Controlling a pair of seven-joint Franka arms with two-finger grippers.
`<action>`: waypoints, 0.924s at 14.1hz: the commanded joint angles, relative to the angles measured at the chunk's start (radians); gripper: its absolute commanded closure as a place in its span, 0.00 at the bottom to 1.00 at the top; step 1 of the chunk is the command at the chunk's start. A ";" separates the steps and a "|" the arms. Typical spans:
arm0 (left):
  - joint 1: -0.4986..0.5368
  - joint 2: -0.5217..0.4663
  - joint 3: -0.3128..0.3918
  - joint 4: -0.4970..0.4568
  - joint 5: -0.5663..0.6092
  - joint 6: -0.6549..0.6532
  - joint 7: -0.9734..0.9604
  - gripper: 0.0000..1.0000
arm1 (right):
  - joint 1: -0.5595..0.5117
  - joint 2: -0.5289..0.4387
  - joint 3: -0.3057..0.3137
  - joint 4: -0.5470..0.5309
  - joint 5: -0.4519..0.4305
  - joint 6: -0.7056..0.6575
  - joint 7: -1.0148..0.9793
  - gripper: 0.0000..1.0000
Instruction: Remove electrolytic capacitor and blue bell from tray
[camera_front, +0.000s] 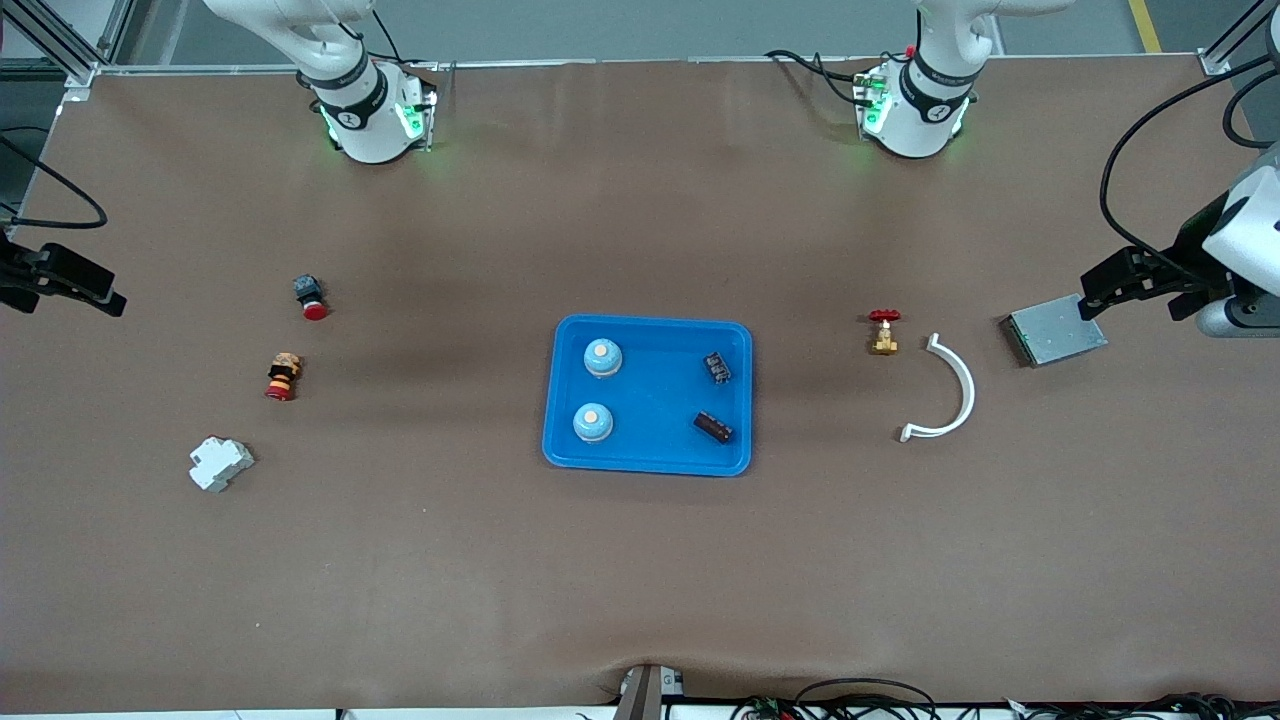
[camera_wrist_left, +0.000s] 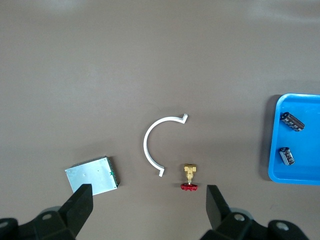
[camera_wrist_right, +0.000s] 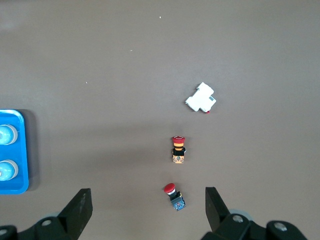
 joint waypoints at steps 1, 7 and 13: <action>0.006 0.012 -0.004 0.019 0.010 -0.018 0.001 0.00 | -0.001 -0.032 0.001 -0.029 0.011 -0.001 0.011 0.00; 0.004 0.024 -0.002 0.022 0.010 -0.018 -0.005 0.00 | -0.001 -0.032 0.001 -0.029 0.011 -0.001 0.011 0.00; 0.004 0.075 -0.002 0.029 0.010 -0.016 -0.006 0.00 | 0.006 -0.052 0.002 -0.115 0.080 0.011 0.043 0.00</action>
